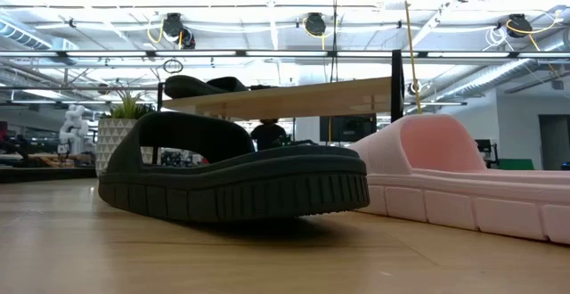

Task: Pick and place slides into the shelf
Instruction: Put the black slipper on the shelf

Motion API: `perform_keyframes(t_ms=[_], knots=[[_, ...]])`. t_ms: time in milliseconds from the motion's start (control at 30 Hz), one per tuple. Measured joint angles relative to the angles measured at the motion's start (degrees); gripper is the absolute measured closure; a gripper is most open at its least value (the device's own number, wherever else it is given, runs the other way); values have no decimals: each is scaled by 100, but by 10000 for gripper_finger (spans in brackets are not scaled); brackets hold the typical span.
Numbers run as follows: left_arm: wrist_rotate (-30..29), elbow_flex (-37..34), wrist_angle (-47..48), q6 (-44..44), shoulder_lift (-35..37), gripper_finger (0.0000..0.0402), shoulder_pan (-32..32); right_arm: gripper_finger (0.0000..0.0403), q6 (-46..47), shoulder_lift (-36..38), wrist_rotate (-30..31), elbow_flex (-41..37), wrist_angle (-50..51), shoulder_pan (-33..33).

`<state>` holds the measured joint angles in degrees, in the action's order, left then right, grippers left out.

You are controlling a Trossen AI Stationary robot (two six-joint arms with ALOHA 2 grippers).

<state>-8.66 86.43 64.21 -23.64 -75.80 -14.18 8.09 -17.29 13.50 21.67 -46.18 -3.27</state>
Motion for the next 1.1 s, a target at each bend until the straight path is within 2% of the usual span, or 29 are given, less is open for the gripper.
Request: perform_keyframes(t_ms=[267, 533, 733, 867, 1100], knots=[[1210, -333, -475, -1755, -462, 192, -687, 282, 0, -16, -2, 0, -20, 0], [1314, -1040, -1795, -2736, -827, 192, -1013, 282, 249, -14, -7, 0, -54, 0], [990, -1870, -2077, -3892, -839, 192, -1078, 282, 346, -14, -22, 0, -74, 0], [938, -2163, -2511, -4468, -839, 192, -1268, 282, 344, -14, -22, 0, -71, 0], [-87, -2220, -3018, -4683, -836, 192, -1609, 282, 317, -14, -17, 0, -72, 0]])
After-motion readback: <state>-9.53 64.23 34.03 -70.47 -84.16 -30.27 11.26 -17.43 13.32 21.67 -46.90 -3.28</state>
